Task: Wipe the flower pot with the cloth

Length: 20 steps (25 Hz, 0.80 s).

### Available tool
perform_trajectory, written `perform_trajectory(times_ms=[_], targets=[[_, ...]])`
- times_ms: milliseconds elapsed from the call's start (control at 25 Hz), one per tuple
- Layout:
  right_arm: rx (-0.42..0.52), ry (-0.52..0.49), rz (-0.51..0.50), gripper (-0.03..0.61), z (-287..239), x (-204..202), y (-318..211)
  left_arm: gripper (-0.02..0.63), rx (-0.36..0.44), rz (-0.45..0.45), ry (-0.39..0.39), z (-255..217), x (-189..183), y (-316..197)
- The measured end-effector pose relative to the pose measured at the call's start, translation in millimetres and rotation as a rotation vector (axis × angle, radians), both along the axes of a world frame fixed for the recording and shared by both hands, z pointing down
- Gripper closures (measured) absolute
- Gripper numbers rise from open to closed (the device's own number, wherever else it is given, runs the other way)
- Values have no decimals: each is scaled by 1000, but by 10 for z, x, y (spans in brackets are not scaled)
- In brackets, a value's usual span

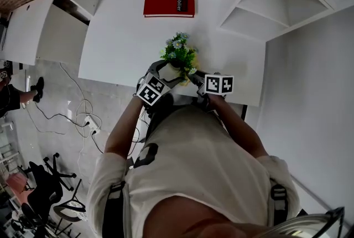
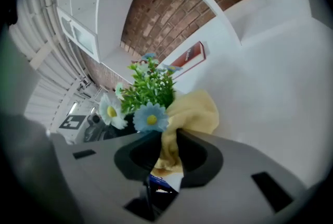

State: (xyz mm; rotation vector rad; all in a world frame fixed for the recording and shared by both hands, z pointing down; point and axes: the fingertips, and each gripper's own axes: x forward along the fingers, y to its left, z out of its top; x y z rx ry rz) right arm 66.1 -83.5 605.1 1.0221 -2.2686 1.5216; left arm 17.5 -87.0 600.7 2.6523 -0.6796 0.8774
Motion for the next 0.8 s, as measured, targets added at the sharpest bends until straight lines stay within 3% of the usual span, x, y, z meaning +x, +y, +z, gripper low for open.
perform_trajectory(times_ms=[200,400,520,680,800], targets=[[-69,19,4,485,300,-30,112,272,-45,-72,81,-86,64,74],[-80,30,0,485,396,1,130,272,-73,-49,80,-47,53,170],[-80,34,-9,485,395,16,141,272,-71,-33,60,-107,-27,138],[-64,57,-25,485,305,56,139,272,-5,24,-20,-74,-104,46],[-57,4,-7,485,76,25,106,272,10,60,-69,47,-135,56]])
